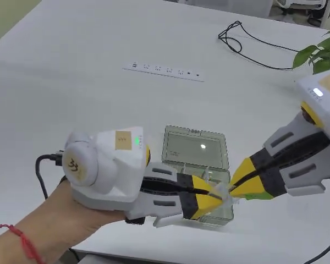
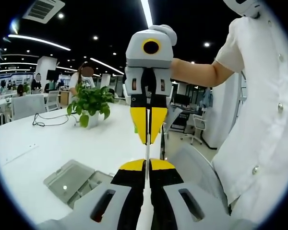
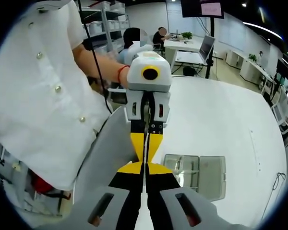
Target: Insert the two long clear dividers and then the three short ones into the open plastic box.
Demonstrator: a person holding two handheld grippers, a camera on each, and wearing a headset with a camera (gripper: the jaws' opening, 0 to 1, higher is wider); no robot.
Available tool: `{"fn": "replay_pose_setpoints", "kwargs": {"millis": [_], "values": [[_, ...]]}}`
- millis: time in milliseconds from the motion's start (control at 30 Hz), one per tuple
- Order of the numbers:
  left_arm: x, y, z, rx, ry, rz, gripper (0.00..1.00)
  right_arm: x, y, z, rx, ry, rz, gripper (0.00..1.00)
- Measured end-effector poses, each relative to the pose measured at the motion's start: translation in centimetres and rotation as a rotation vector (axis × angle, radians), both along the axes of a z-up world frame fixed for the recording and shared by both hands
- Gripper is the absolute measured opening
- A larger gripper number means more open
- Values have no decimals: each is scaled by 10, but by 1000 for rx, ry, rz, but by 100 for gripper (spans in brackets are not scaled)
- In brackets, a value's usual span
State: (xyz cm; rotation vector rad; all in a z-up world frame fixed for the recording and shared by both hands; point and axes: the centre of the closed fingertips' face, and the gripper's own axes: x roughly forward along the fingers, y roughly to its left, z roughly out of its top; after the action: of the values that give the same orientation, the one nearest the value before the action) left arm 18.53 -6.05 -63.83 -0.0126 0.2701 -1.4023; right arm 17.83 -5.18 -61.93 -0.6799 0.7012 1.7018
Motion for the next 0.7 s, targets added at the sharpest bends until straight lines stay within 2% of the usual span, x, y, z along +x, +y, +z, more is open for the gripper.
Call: {"fn": "replay_pose_setpoints", "kwargs": {"millis": [200,300,500,700], "values": [[6,12,-5,6,2,53,6,11,-4,1,12,-11,-24,2],[9,20,-13,28,4,81,10,17,-5,1,14,-19,-38,2],[15,35,-24,52,16,138,23,30,-6,-3,15,-38,-75,2],[22,45,-32,73,14,180,36,45,-5,-12,14,-52,-109,2]]}}
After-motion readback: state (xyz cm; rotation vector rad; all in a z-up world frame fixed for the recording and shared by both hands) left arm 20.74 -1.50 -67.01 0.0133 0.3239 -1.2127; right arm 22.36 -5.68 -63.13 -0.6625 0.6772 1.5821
